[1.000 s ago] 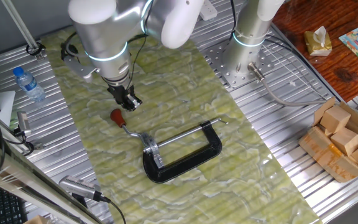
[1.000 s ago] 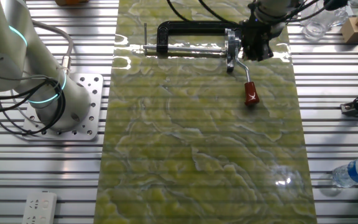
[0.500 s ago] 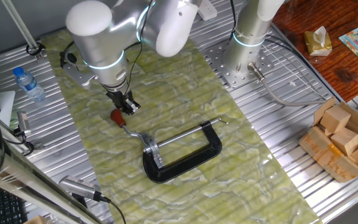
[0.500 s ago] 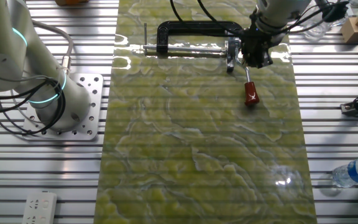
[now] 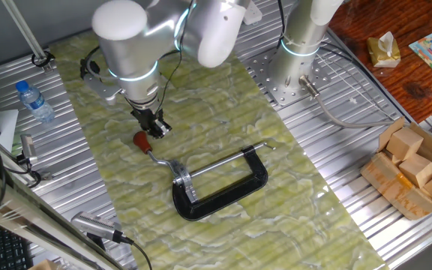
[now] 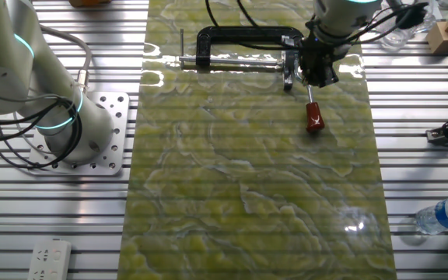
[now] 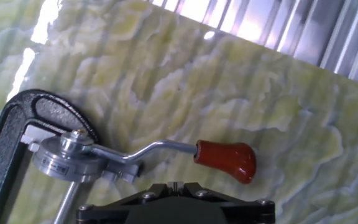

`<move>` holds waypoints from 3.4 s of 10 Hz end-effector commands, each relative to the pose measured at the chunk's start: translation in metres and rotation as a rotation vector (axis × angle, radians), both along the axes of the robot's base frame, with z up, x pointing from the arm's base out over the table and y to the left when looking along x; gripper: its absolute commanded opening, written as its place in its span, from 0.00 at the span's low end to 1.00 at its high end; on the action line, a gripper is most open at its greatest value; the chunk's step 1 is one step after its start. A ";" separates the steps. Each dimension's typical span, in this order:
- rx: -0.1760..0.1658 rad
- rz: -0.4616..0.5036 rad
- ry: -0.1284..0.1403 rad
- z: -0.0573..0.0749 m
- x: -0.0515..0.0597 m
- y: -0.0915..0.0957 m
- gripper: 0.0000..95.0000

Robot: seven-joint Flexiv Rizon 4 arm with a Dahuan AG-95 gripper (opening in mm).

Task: Pull up the lever

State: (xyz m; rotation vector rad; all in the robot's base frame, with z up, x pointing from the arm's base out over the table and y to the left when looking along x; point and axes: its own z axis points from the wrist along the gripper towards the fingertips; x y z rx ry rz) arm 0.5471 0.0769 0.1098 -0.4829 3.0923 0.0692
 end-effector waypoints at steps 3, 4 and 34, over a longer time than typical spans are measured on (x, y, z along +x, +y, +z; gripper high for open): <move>0.000 -0.120 0.065 -0.008 0.002 -0.001 0.00; 0.004 -0.127 0.063 -0.008 0.002 -0.001 0.00; 0.008 1.652 0.001 -0.008 0.002 -0.001 0.00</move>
